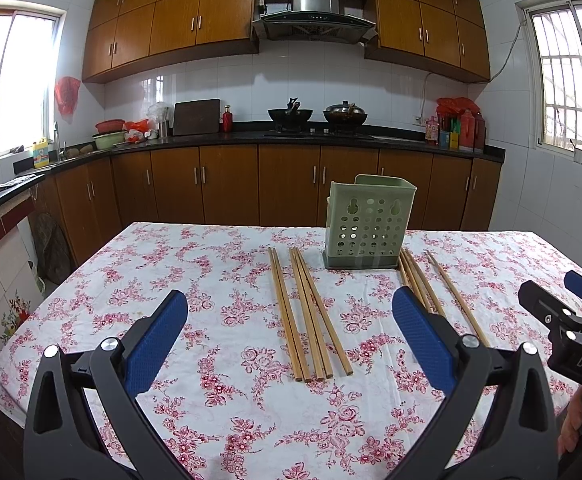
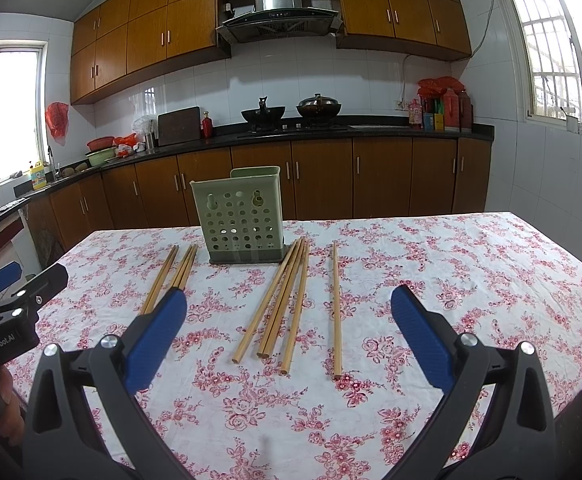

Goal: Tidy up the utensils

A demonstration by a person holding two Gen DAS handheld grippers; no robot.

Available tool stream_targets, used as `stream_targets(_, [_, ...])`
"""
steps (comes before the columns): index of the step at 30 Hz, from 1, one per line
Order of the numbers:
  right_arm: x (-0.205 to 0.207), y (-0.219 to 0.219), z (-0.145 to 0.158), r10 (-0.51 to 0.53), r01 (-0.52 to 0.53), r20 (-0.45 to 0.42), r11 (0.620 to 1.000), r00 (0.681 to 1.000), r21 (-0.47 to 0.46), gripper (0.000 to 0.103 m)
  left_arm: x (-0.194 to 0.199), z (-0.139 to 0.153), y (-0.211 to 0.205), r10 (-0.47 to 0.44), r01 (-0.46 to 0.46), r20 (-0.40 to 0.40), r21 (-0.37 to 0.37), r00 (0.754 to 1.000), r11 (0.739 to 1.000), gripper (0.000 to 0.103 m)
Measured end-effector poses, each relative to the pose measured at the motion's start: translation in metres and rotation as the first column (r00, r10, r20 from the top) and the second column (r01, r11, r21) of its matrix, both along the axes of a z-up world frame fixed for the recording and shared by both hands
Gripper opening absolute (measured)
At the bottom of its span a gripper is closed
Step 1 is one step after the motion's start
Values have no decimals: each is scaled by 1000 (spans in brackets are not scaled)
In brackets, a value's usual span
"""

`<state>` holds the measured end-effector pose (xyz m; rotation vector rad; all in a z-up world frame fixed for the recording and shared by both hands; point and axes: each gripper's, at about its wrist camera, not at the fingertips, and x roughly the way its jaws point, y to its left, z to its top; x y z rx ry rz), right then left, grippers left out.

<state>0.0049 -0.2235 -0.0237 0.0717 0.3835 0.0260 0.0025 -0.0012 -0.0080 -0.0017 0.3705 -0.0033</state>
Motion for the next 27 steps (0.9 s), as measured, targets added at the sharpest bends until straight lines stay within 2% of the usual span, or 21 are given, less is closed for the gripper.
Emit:
stream_targets(12, [4, -1, -4, -3, 3, -11, 1000, 1000, 0, 99, 1, -7, -2, 2, -3, -15, -3, 1000, 1000, 101])
stream_targets(17, [15, -7, -11, -23, 24, -62, 1000, 998, 11, 99, 18, -16, 3, 41, -41, -104, 2, 994, 999, 101])
stream_targets(20, [33, -20, -17, -62, 66, -128, 997, 990, 27, 99, 37, -28, 14, 84, -86, -211, -1, 974, 996, 101])
stream_targets(23, [52, -33, -24, -101, 111, -204, 993, 974, 42, 99, 58, -43, 33, 105, -128, -341, -46, 934, 991, 101])
stream_targets(25, [67, -41, -28, -116, 132, -258, 990, 959, 42, 95, 67, -49, 42, 103, -142, -395, -71, 913, 987, 101])
stream_targets(27, [84, -45, -35, -114, 134, -314, 990, 942, 43, 83, 76, -54, 50, 95, -150, -435, -94, 896, 984, 101])
